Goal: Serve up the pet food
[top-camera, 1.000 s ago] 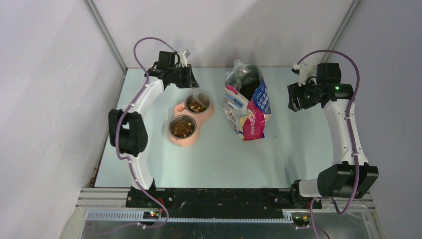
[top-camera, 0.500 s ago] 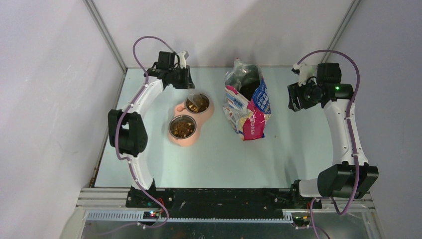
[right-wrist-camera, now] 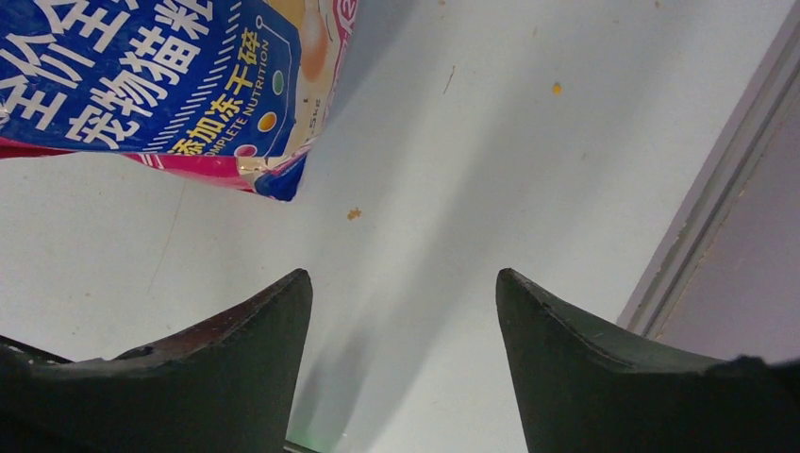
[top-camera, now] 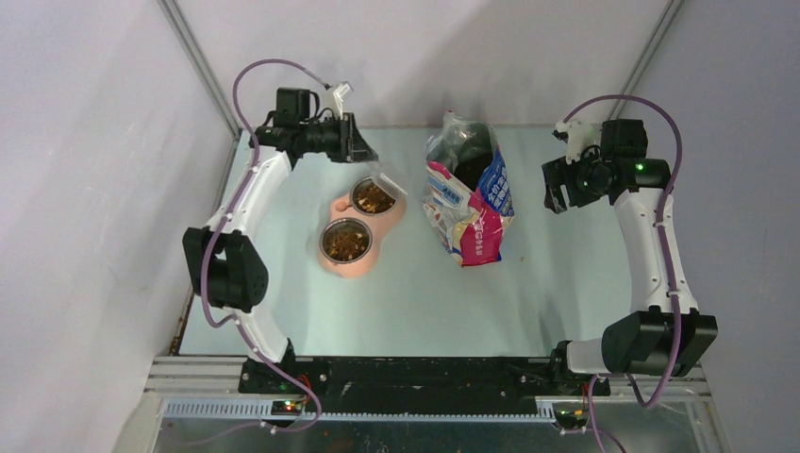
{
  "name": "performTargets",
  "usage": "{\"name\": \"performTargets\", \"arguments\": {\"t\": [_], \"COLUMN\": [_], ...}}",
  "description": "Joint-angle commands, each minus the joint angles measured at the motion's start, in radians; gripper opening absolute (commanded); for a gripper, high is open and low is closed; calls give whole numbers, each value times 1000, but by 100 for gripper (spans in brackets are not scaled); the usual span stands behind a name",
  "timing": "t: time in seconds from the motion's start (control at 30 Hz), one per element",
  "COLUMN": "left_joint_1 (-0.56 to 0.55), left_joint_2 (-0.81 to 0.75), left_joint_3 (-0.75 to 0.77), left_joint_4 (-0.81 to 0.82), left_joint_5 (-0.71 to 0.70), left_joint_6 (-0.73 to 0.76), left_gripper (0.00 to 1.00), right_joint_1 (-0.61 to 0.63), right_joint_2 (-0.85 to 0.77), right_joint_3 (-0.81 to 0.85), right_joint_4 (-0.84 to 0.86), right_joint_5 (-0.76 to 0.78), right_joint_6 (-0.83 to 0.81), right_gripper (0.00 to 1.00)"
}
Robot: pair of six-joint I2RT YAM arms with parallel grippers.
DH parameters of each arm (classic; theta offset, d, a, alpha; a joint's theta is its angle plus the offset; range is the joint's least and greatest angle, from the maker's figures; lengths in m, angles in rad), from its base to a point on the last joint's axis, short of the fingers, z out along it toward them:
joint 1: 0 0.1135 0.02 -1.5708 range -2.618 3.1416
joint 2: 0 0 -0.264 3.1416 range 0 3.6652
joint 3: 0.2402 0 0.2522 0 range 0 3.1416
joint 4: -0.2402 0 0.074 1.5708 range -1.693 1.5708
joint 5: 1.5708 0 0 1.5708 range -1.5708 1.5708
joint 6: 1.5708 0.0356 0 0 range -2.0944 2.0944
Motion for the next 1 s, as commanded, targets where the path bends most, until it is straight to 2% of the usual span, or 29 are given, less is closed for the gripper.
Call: {"name": "performTargets", "arguments": {"t": [0.0,0.07,0.23,0.33,0.43,0.53,0.63,0.7,0.73,0.8,0.87,0.97], "left_joint_1": [-11,-29,-126,-164,-199,-213,-218,-223,-229,-239,-244,-247], "left_joint_2": [2,48,216,309,334,317,289,284,284,286,290,277], "left_joint_3": [33,74,238,257,171,85,12,-10,-20,-28,-39,-65], "left_joint_4": [-140,-260,-777,-914,-864,-698,-600,-556,-535,-504,-476,-394], "left_joint_5": [279,272,237,244,201,145,103,86,62,28,16,5], "left_joint_6": [104,199,566,697,673,589,519,499,493,461,446,383], "left_gripper": [0,0,2,2,1,1,5,12,25,33,39,43], "right_joint_1": [-5,-5,-5,-5,-5,-5,-5,-5,-5,-5,-5,-4], "right_joint_2": [-14,-11,-4,-6,-11,-17,-23,-31,-36,-37,-34,-22], "right_joint_3": [37,47,59,47,35,27,20,11,5,1,5,39], "right_joint_4": [24,30,29,25,22,12,9,12,13,16,23,28], "right_joint_5": [-13,-32,-55,-72,-87,-94,-99,-103,-107,-113,-116,-122], "right_joint_6": [16,31,49,60,67,70,71,75,78,83,92,100], "right_gripper": [81,83,83,83,82,82,82,82,82,82,82,82]}}
